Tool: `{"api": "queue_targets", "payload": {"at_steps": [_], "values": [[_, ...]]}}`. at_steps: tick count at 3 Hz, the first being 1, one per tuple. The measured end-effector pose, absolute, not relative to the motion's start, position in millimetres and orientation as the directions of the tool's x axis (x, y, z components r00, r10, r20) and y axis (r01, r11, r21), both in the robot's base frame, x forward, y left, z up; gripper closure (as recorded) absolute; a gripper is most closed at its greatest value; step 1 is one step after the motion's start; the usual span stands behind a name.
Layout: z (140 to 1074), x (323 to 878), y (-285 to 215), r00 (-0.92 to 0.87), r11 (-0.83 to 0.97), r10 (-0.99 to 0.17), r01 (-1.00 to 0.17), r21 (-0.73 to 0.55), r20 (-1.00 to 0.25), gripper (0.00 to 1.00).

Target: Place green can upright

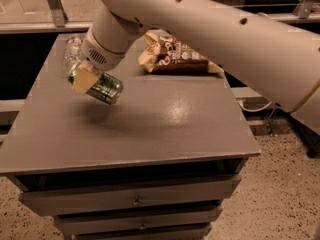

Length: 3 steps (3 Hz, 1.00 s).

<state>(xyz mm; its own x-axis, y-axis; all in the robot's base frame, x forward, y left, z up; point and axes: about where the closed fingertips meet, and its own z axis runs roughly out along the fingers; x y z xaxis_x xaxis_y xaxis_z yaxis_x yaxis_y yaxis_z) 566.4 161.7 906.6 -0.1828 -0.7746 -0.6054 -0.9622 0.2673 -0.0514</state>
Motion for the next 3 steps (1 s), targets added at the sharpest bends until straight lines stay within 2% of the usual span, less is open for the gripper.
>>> {"api": "queue_targets", "payload": {"at_steps": [2,3], "values": [[927.0,575.8,125.1,-0.142,0.198,-0.454,-0.979,0.055,-0.880,1.00],[935.3,571.9,74.6,-0.032,0.142,-0.323,-0.990,-0.015,-0.946,1.00]]}}
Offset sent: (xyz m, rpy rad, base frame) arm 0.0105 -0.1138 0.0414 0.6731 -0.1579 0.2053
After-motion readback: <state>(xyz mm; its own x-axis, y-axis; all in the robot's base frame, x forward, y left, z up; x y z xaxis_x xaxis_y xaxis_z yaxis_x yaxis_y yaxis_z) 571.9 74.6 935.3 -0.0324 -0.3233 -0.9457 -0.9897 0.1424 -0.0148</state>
